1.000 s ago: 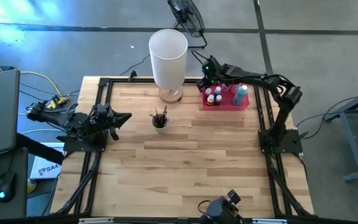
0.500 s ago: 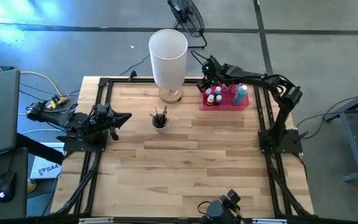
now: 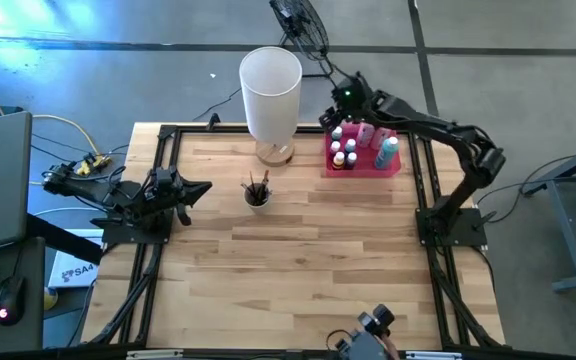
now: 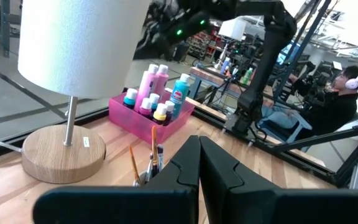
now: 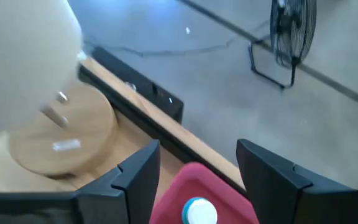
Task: Pick & Place Paint Supplies
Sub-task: Return to Home Position
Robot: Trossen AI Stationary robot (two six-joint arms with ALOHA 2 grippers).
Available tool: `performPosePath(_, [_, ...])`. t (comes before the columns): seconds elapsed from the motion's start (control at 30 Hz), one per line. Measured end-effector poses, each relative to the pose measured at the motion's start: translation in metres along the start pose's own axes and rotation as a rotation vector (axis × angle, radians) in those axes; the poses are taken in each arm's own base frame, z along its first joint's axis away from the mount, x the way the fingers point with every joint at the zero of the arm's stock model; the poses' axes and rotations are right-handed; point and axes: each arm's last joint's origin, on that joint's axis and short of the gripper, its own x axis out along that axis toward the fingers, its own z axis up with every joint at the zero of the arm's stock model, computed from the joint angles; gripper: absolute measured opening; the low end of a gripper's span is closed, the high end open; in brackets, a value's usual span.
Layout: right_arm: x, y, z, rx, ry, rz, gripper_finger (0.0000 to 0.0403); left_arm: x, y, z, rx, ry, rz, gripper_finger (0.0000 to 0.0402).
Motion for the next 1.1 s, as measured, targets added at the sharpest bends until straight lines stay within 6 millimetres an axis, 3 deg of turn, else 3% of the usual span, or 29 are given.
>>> performPosePath(0.2, [-0.041,0.004,0.012,0.002,-0.102,0.049,0.0205,0.000,0.000,0.000,0.000,0.001,-0.002,0.0000])
performPosePath(0.37, [-0.079,0.016,0.018,-0.018,-0.179,0.189,0.0202,0.000,0.000,0.000,0.000,0.001,-0.002,0.0000])
performPosePath(0.6, [-0.123,0.034,0.018,-0.083,-0.272,0.285,0.0129,0.000,0.000,0.000,0.001,0.001,-0.002,0.0000])
performPosePath(0.87, [-0.139,0.043,0.017,-0.100,-0.318,0.331,0.0012,0.000,0.000,0.000,0.001,0.000,0.001,0.0000])
performPosePath(1.1, [-0.142,0.048,0.017,-0.107,-0.338,0.348,0.0008,0.000,0.000,0.000,0.002,0.001,0.001,0.0000])
